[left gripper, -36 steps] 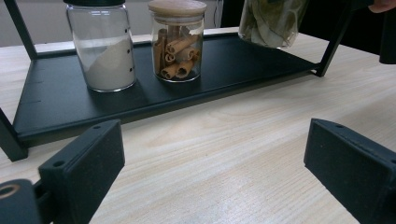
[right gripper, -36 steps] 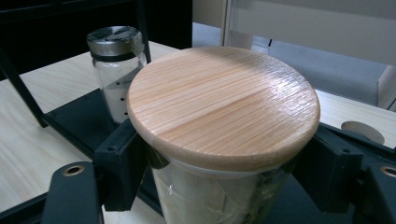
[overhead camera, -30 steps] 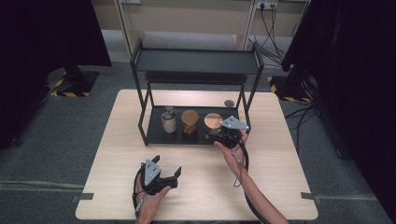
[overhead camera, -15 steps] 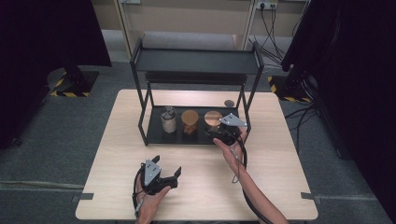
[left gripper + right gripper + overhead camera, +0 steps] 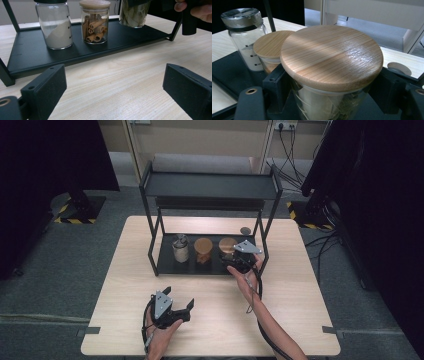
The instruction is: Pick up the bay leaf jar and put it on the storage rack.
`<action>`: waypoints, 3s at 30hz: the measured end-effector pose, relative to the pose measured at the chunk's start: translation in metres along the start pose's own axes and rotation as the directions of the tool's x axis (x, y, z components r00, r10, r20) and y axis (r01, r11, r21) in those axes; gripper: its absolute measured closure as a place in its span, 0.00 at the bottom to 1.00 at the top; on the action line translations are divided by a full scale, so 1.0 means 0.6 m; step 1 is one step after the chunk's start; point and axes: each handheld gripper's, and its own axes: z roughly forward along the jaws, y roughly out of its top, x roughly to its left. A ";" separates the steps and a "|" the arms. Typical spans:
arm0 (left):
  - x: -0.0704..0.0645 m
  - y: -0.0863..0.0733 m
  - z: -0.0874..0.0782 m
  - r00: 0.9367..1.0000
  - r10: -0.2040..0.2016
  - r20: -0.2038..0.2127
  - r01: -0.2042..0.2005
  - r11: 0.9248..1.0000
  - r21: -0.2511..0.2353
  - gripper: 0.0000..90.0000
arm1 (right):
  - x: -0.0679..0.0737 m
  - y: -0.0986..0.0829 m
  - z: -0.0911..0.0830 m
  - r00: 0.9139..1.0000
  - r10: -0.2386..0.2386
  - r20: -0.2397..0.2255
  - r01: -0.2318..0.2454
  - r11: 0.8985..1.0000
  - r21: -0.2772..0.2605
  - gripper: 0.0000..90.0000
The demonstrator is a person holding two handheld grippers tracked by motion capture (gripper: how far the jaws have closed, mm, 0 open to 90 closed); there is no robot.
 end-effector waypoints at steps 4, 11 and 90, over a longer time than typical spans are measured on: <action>0.000 0.000 0.000 1.000 0.000 0.000 0.000 1.000 0.000 0.05 | 0.001 0.000 0.005 1.000 0.004 0.002 -0.004 1.000 0.001 0.29; 0.000 0.000 0.000 1.000 0.000 0.000 0.000 1.000 -0.001 0.05 | 0.002 0.000 0.014 1.000 0.003 0.015 -0.003 1.000 0.004 0.29; 0.000 -0.001 0.000 1.000 -0.002 0.001 0.002 1.000 -0.002 0.05 | 0.011 -0.025 0.068 0.999 0.021 0.043 -0.022 0.999 0.027 0.28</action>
